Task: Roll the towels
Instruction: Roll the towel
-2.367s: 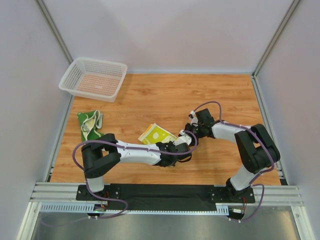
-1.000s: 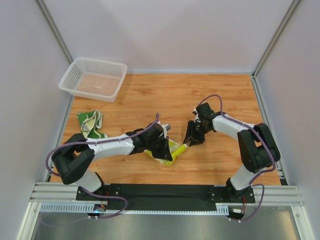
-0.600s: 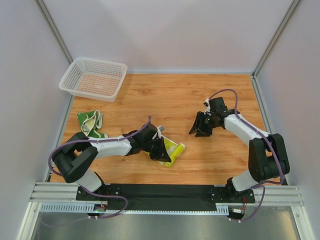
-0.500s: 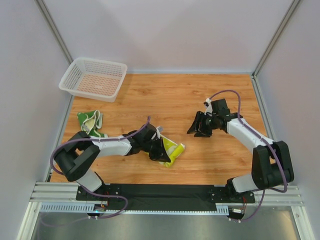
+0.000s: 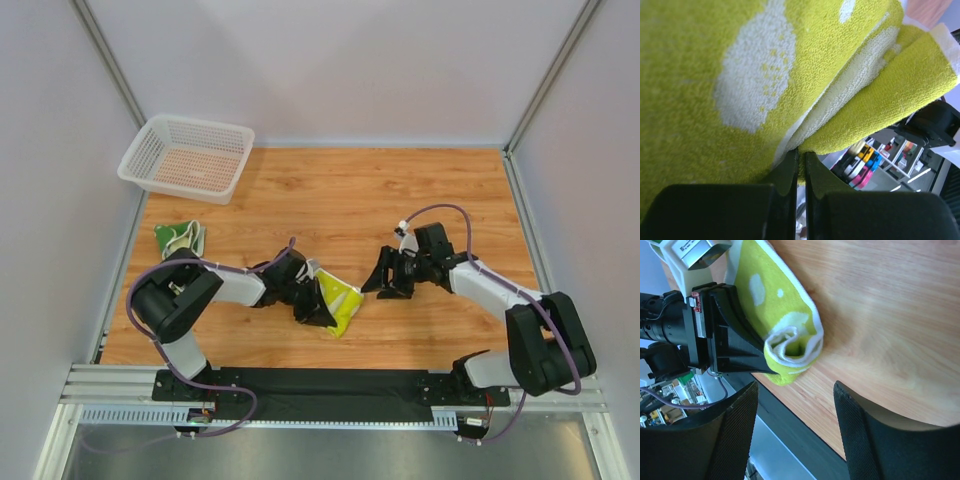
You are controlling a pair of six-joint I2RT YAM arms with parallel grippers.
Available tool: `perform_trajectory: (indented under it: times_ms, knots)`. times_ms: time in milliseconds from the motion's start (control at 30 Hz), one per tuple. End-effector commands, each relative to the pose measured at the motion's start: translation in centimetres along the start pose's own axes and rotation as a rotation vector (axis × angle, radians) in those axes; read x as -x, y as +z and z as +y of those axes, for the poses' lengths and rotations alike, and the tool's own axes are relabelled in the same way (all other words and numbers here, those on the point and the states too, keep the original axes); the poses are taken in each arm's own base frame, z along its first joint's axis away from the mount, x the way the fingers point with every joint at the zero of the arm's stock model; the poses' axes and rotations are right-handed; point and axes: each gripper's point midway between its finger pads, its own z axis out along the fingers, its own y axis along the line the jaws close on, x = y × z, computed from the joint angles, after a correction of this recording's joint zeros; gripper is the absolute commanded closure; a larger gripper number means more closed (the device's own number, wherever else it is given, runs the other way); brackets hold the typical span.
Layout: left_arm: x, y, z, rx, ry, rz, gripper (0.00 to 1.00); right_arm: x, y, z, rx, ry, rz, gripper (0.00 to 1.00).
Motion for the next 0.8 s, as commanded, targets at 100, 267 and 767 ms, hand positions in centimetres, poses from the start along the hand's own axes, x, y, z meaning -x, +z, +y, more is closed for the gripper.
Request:
perform_trajectory:
  times_ms: [100,267,767]
  knots:
    - [0.2,0.3,0.9,0.037,-0.002,0.031,1.00,0.5,1.4,1.3,0.041,-0.064,-0.009,0.36]
    - [0.3,0.5,0.9,0.042,0.004,0.045,1.00,0.1,2.6,0.8,0.024,-0.062,0.022,0.36]
    - [0.4,0.9,1.4,0.053,-0.012,0.056,1.00,-0.8,5.3,0.2,0.019,-0.066,0.079,0.51]
